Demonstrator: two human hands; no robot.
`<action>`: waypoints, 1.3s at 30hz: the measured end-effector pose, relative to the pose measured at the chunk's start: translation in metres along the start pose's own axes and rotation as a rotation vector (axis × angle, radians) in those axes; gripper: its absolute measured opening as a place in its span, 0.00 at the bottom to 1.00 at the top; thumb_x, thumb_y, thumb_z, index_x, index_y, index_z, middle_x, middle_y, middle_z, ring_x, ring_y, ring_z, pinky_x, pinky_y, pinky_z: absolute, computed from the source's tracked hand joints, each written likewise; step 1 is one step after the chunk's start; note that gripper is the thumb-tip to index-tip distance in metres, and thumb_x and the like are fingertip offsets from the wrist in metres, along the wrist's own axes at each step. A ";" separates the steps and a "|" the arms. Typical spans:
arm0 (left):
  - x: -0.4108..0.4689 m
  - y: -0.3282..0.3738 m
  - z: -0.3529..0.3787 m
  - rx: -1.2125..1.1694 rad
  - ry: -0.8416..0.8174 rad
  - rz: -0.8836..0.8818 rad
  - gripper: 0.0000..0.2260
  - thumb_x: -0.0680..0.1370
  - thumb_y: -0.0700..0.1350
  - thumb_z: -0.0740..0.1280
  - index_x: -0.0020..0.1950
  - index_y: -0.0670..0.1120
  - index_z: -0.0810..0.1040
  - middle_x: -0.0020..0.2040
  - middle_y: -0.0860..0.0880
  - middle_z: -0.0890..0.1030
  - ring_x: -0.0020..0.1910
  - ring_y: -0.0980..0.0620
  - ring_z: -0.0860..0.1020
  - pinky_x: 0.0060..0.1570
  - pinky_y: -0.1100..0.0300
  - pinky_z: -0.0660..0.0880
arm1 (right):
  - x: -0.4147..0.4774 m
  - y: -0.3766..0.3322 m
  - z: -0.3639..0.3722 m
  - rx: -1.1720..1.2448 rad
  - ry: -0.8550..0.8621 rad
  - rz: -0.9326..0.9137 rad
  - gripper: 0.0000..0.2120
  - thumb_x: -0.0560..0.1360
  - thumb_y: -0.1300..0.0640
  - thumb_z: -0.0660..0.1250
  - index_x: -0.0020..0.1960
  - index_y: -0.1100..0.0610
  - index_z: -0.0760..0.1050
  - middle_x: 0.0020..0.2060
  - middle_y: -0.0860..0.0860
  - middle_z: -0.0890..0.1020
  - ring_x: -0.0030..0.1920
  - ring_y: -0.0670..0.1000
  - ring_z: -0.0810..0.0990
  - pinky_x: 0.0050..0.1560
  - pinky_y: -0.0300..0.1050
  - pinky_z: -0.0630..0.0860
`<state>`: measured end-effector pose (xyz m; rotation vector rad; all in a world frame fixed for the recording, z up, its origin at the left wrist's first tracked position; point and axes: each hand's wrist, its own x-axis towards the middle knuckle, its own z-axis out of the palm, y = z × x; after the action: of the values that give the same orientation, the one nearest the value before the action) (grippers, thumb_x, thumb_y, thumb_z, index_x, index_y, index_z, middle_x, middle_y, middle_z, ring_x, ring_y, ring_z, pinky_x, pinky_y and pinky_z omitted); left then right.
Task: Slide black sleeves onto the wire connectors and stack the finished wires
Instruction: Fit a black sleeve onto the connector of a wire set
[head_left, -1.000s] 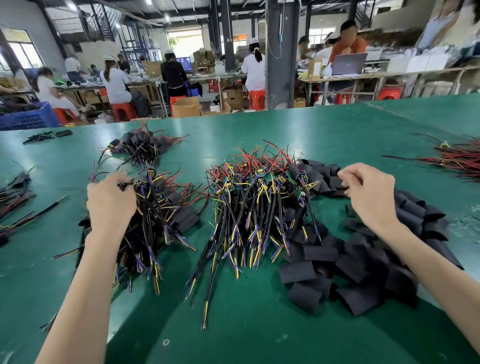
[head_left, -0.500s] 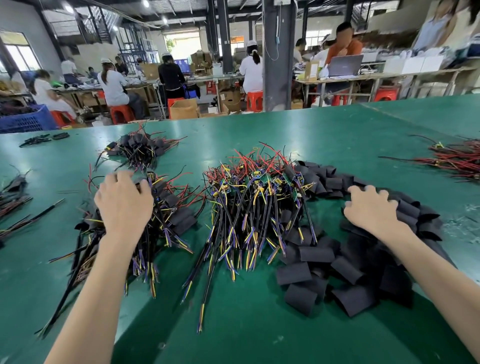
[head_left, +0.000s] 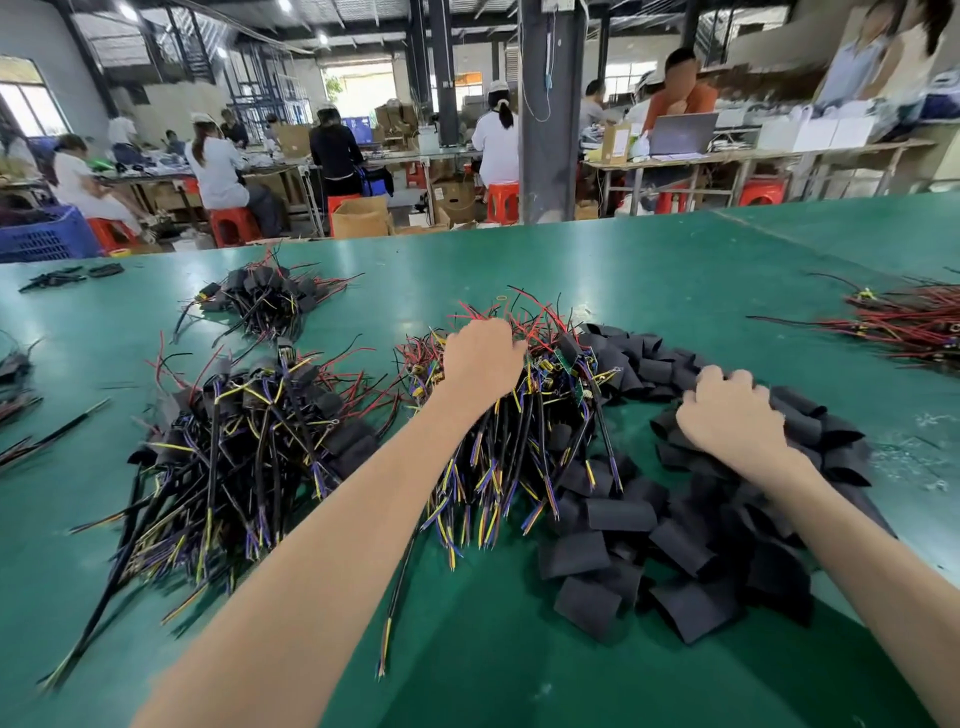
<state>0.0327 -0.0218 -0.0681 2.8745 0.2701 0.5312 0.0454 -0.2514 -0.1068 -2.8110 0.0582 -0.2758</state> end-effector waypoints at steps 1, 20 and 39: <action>0.002 -0.001 0.001 -0.039 -0.009 -0.017 0.15 0.80 0.50 0.61 0.54 0.39 0.78 0.51 0.40 0.81 0.52 0.39 0.79 0.54 0.49 0.75 | 0.001 0.001 -0.002 0.015 -0.053 -0.011 0.13 0.76 0.60 0.59 0.57 0.66 0.66 0.58 0.66 0.69 0.60 0.66 0.66 0.58 0.59 0.66; -0.026 -0.004 -0.129 -0.194 0.473 0.320 0.12 0.80 0.46 0.62 0.61 0.42 0.74 0.57 0.41 0.69 0.53 0.45 0.73 0.56 0.54 0.70 | 0.014 0.009 0.007 -0.094 -0.087 -0.157 0.15 0.78 0.62 0.61 0.33 0.60 0.63 0.33 0.56 0.72 0.43 0.59 0.72 0.47 0.50 0.66; -0.112 -0.056 -0.037 -0.006 0.445 0.357 0.06 0.77 0.43 0.65 0.48 0.44 0.81 0.48 0.43 0.76 0.40 0.42 0.76 0.43 0.52 0.70 | -0.014 -0.024 -0.005 0.293 0.207 -0.530 0.17 0.76 0.63 0.64 0.64 0.67 0.70 0.55 0.64 0.72 0.55 0.63 0.71 0.57 0.47 0.61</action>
<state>-0.0920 0.0140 -0.0845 2.7748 -0.1872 1.2327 0.0309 -0.2294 -0.0975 -2.4480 -0.6336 -0.6366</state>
